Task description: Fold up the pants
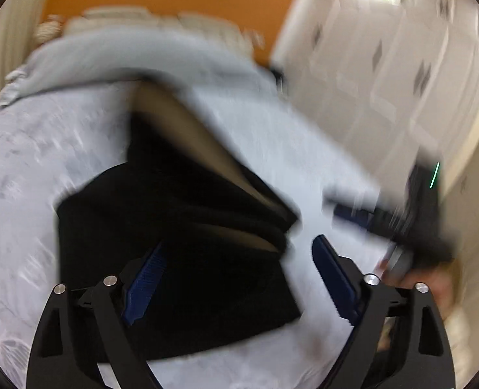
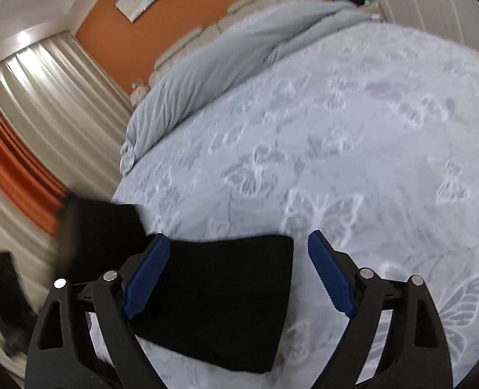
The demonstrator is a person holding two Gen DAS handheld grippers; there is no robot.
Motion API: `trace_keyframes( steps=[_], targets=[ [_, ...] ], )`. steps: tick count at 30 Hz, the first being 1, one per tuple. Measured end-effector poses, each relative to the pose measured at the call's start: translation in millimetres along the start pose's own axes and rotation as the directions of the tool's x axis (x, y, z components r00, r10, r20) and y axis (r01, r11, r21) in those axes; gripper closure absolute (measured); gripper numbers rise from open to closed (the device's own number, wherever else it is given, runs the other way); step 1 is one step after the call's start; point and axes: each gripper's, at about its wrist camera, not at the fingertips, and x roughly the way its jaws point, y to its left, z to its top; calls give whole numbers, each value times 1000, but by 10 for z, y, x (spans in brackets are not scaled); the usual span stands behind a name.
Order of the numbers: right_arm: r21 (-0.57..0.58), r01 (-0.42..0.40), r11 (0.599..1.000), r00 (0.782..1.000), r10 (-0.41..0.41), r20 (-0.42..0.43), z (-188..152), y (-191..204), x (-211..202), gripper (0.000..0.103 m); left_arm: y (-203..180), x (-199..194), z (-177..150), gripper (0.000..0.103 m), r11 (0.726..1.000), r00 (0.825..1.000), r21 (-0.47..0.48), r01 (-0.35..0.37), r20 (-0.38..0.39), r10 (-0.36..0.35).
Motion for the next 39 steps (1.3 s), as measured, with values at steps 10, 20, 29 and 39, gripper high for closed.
trace_keyframes(
  steps=[10, 20, 29, 39],
  targets=[
    [-96, -6, 995, 976, -15, -216, -337, 273, 731, 18, 699, -345, -246, 14, 987, 988, -132, -90, 113, 105],
    [-236, -37, 971, 998, 22, -64, -353, 974, 291, 87, 1263, -655, -220, 14, 927, 928, -200, -317, 134, 347],
    [-180, 152, 972, 970, -181, -161, -622, 340, 402, 67, 1490, -392, -475, 14, 913, 937, -216, -346, -32, 347],
    [-432, -75, 899, 986, 4, -165, -373, 1384, 728, 74, 1305, 40, -619, 14, 922, 943, -204, -329, -131, 307]
  ],
)
